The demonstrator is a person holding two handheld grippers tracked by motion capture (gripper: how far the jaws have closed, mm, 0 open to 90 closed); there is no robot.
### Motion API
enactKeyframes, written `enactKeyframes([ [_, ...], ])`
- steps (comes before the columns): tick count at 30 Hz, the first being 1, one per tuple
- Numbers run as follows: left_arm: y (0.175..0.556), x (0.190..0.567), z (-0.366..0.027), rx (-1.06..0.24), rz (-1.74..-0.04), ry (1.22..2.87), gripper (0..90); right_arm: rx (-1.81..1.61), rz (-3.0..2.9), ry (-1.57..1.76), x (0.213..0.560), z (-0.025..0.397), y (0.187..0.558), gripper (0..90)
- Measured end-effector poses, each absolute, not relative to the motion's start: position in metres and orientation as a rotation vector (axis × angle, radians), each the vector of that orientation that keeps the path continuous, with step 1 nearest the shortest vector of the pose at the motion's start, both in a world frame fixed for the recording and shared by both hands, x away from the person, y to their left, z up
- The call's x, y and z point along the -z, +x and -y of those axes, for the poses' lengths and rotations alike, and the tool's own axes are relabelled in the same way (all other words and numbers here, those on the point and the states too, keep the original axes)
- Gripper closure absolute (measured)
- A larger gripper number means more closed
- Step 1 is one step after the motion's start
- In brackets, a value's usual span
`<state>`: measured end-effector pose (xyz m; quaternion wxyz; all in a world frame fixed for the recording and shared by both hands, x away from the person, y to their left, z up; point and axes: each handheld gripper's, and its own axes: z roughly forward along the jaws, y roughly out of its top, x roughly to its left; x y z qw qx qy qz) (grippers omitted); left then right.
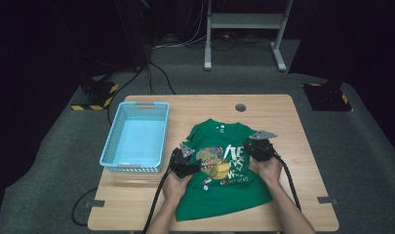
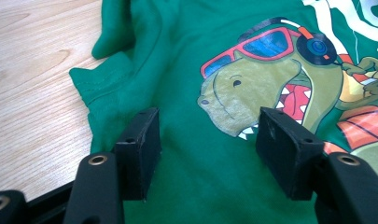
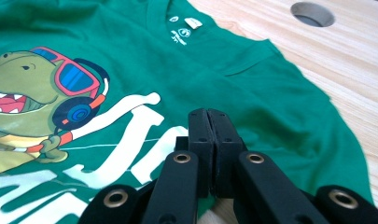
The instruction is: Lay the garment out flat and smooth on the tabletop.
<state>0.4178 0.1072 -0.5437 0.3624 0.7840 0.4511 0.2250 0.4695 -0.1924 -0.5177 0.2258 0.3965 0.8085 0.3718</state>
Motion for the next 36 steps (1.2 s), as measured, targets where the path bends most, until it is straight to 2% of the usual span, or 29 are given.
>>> enactKeyframes([
  [5, 0.418, 0.544, -0.107, -0.579, -1.161, 2.019, 39.8, -0.983, -2.291, 1.101, 0.532, 0.184, 0.479, 88.2],
  [10, 0.418, 0.544, -0.107, -0.579, -1.161, 2.019, 39.7, -1.016, -2.290, 1.099, 0.530, 0.185, 0.478, 80.5],
  [14, 0.418, 0.544, -0.107, -0.579, -1.161, 2.019, 39.7, -1.074, -2.246, 1.104, 0.519, 0.196, 0.471, 76.4],
  [22, 0.418, 0.544, -0.107, -0.579, -1.161, 2.019, 39.8, -1.132, -2.181, 1.134, 0.511, 0.228, 0.450, 74.8],
  [29, 0.418, 0.544, -0.107, -0.579, -1.161, 2.019, 39.7, -1.088, -2.227, 1.130, 0.527, 0.231, 0.436, 70.4],
  [36, 0.418, 0.544, -0.107, -0.580, -1.160, 2.019, 39.7, -1.073, -2.245, 1.145, 0.538, 0.220, 0.439, 65.3],
])
